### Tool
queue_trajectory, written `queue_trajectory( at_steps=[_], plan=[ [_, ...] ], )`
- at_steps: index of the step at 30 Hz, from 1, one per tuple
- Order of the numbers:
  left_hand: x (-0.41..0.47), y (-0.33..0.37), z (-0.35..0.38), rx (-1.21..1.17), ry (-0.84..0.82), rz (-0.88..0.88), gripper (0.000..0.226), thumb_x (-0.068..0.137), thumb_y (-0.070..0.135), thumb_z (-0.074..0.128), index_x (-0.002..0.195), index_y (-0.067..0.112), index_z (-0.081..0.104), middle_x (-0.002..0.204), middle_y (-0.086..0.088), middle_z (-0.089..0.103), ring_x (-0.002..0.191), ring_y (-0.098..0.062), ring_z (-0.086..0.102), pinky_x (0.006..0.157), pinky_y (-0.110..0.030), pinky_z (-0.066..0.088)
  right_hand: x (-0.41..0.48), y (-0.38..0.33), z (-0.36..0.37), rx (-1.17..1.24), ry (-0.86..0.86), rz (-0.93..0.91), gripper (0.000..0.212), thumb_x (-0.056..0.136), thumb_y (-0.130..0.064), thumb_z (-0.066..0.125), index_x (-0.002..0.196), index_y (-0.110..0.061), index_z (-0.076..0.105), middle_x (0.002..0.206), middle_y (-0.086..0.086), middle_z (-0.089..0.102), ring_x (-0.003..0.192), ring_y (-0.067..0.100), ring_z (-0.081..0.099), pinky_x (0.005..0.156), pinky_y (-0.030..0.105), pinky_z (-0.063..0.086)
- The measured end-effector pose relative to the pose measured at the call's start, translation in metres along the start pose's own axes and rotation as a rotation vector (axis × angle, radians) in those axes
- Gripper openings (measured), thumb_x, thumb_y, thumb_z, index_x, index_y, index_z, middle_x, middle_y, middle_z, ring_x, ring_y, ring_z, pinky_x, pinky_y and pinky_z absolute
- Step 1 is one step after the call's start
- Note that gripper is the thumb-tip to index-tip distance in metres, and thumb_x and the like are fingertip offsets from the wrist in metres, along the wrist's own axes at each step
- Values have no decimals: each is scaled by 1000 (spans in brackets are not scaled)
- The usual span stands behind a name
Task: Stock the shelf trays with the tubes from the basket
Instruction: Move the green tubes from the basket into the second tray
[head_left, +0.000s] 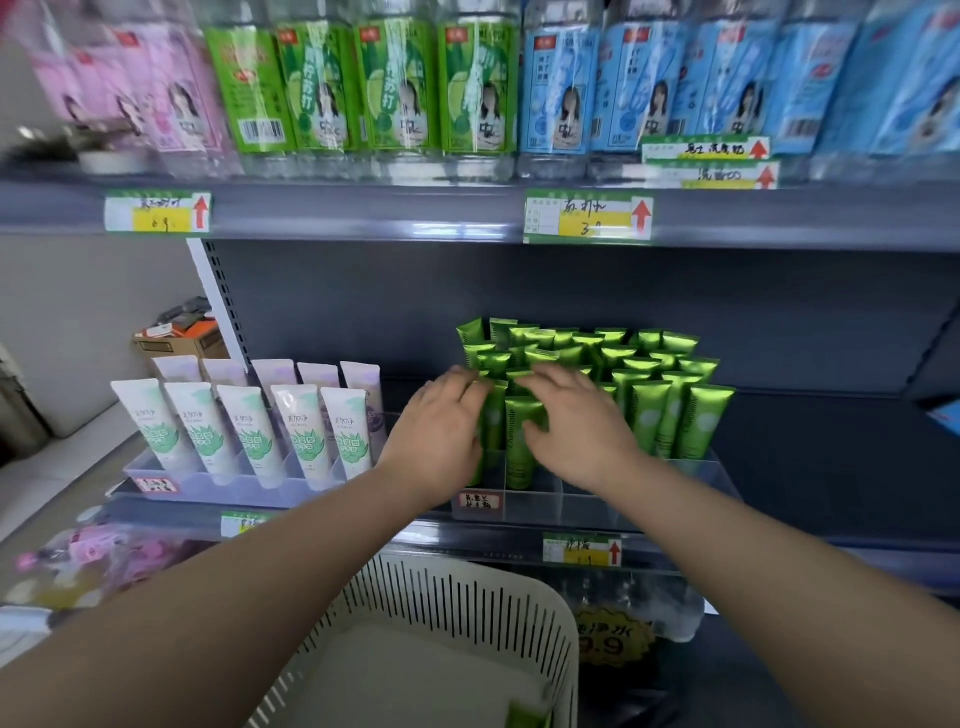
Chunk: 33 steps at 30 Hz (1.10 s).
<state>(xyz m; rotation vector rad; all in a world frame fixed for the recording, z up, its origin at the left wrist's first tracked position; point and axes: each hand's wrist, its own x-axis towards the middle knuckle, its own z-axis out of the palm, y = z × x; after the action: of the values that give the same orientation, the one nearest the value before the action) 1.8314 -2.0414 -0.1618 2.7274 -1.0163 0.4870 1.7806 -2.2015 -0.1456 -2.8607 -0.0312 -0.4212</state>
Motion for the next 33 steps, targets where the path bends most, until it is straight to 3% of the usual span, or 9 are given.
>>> queue_trajectory(
  at_steps=[5,10,19,33],
  plan=[
    [-17,11,-12,117,-52,-56,71,88,28,50,149,19,15,157,-2,14,146,-20,5,120,-41,8,-19,-12,-6,-78,-74,18,68,91,-38,49,149,-31,15,159,-5,-2,147,19,-5,118,43,3],
    [-35,23,-27,126,-30,-68,73,88,36,48,149,19,12,158,-2,11,147,-20,3,120,-43,5,-40,-26,-6,-115,-88,23,79,89,-44,51,150,-30,3,158,-3,-14,146,21,-15,117,44,-3],
    [-77,36,-26,76,-62,-103,76,88,39,48,150,17,10,158,-2,7,147,-19,-2,120,-42,3,-84,-49,18,-63,-147,-14,77,91,-41,49,151,-29,2,158,-4,-14,146,19,-14,119,41,-3],
    [-148,30,56,-8,-284,-156,82,87,39,53,150,14,7,159,-5,5,147,-22,-1,120,-41,4,-137,-49,110,-29,-388,-2,83,88,-40,56,151,-22,6,159,3,-2,147,23,-2,120,40,8]
  ],
)
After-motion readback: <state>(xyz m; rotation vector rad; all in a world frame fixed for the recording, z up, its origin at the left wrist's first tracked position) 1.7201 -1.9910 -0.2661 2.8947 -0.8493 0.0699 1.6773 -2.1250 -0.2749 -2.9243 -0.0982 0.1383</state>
